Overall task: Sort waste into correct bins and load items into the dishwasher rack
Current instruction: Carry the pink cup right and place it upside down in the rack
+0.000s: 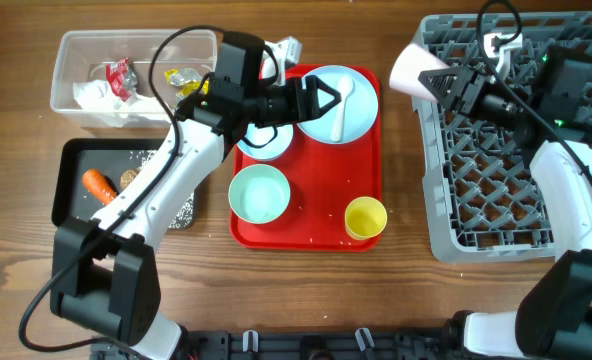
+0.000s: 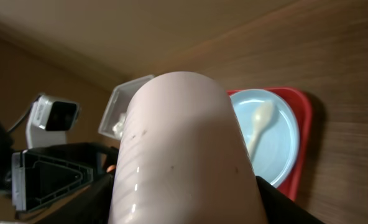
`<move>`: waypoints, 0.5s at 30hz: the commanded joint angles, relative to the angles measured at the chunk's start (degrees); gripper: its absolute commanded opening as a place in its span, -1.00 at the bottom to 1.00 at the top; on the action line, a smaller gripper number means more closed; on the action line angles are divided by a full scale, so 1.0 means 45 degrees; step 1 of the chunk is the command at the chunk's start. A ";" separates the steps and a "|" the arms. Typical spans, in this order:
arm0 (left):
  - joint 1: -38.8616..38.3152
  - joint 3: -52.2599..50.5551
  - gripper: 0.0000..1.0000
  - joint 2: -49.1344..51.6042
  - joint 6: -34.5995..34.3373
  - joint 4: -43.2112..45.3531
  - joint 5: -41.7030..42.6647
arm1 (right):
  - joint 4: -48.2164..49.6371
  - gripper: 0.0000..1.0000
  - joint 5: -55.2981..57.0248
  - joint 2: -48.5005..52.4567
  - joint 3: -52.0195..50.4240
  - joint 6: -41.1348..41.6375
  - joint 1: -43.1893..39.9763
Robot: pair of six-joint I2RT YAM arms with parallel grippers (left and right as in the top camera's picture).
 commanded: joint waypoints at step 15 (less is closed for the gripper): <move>0.0000 0.0068 0.91 -0.0024 0.0107 -0.2497 -0.4663 | -1.2711 0.06 1.0943 -0.0491 0.7140 -0.1583 -0.0330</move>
